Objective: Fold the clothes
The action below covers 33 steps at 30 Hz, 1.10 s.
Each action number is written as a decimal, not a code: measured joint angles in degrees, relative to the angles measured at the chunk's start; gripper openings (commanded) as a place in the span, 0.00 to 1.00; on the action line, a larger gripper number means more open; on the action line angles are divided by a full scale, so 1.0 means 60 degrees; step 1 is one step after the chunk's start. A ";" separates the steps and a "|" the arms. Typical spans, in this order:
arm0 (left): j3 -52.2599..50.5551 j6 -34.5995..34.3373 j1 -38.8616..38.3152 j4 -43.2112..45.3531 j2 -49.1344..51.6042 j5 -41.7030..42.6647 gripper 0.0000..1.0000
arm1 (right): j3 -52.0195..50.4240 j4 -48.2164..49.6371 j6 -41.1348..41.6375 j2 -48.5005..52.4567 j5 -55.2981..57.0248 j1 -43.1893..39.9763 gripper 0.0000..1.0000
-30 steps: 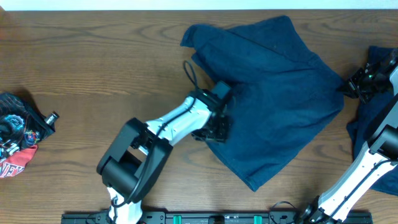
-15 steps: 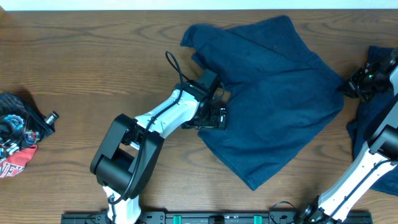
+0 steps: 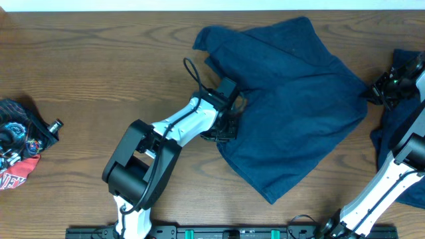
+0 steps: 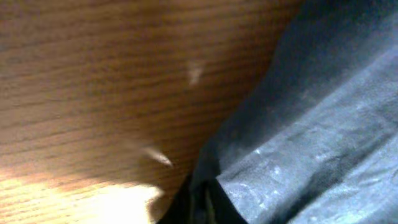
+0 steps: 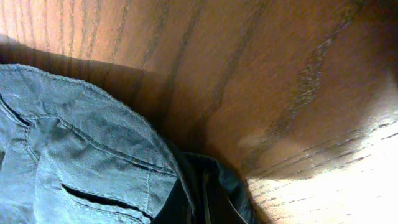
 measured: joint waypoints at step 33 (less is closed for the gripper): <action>0.0860 0.1792 0.5074 0.0182 0.0321 -0.0153 0.98 | -0.0168 0.0736 0.0208 0.0131 -0.1585 0.2157 0.01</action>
